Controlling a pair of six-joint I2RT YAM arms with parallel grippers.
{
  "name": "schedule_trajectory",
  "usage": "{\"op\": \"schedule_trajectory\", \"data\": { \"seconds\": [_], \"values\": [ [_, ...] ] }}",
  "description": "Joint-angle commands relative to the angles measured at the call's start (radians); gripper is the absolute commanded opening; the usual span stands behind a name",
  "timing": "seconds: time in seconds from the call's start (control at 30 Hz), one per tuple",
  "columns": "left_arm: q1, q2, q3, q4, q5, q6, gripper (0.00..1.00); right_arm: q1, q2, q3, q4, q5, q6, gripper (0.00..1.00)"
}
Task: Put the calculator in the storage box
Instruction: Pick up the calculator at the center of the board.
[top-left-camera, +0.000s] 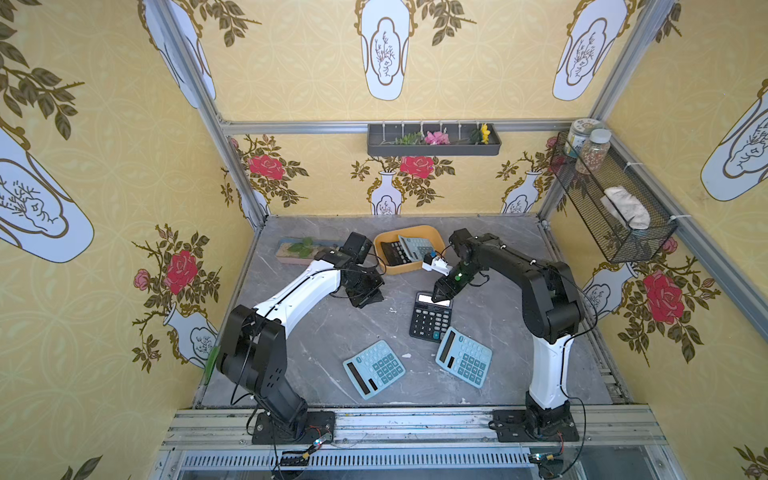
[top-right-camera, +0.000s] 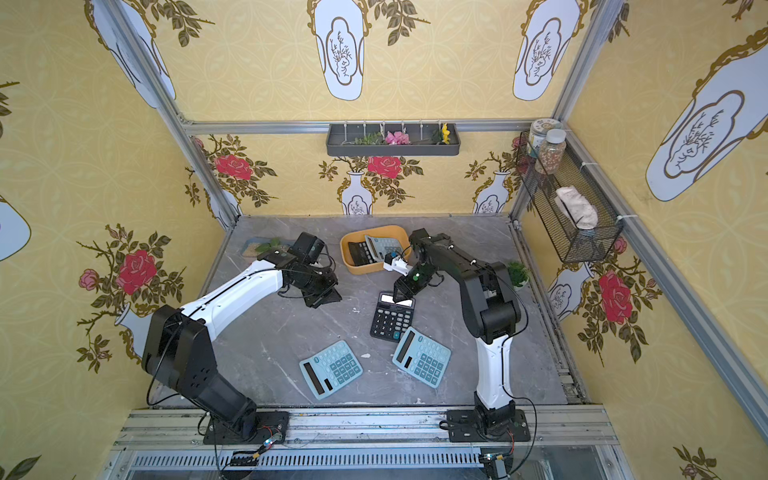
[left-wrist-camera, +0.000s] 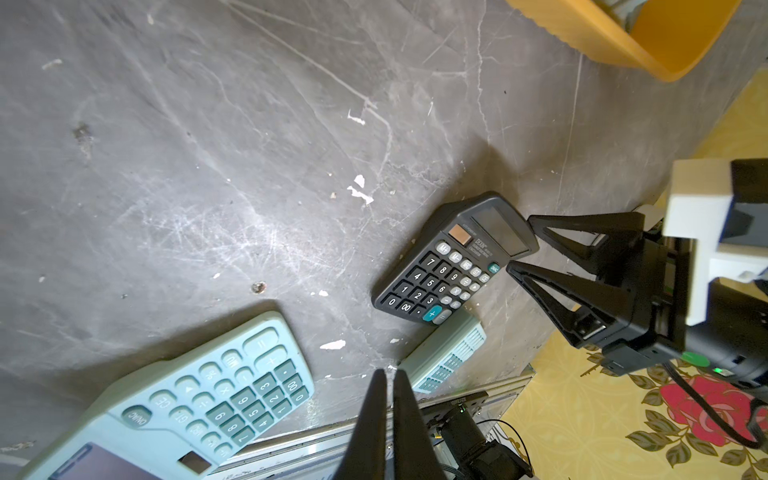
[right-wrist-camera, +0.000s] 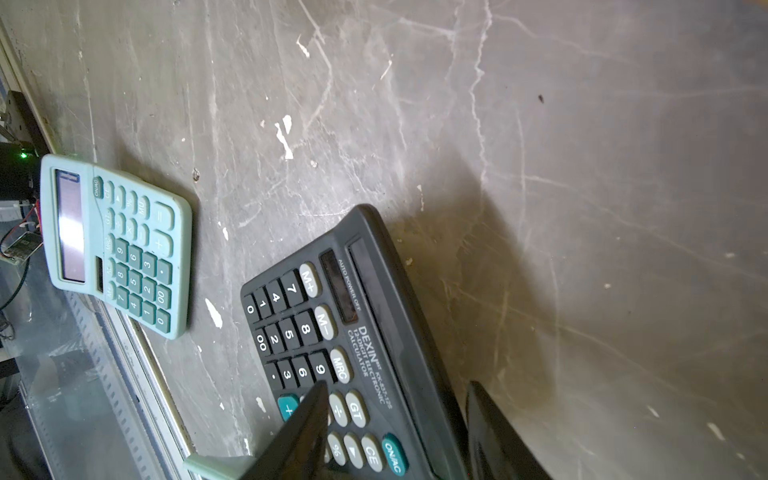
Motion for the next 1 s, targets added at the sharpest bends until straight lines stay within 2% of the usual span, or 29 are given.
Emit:
{"op": "schedule_trajectory", "data": {
  "seconds": [0.0, 0.2, 0.5, 0.7, 0.97],
  "values": [
    [0.003, -0.002, -0.009, -0.014, -0.001, 0.017, 0.09, 0.000, 0.008, -0.003, -0.016, -0.013, -0.019, 0.53],
    [0.004, 0.001, -0.015, -0.009, 0.001, 0.017, 0.09, -0.003, 0.028, -0.004, -0.005, -0.009, -0.008, 0.51],
    [0.006, 0.000, -0.021, 0.008, 0.000, 0.013, 0.09, -0.036, 0.013, -0.024, 0.027, -0.025, 0.022, 0.38],
    [0.005, 0.008, -0.024, 0.024, 0.008, 0.006, 0.09, -0.030, 0.025, -0.028, 0.026, -0.040, 0.025, 0.37],
    [0.006, 0.012, -0.021, 0.019, 0.010, 0.013, 0.09, -0.030, 0.035, -0.014, 0.011, -0.060, 0.030, 0.23]
  ]
}}
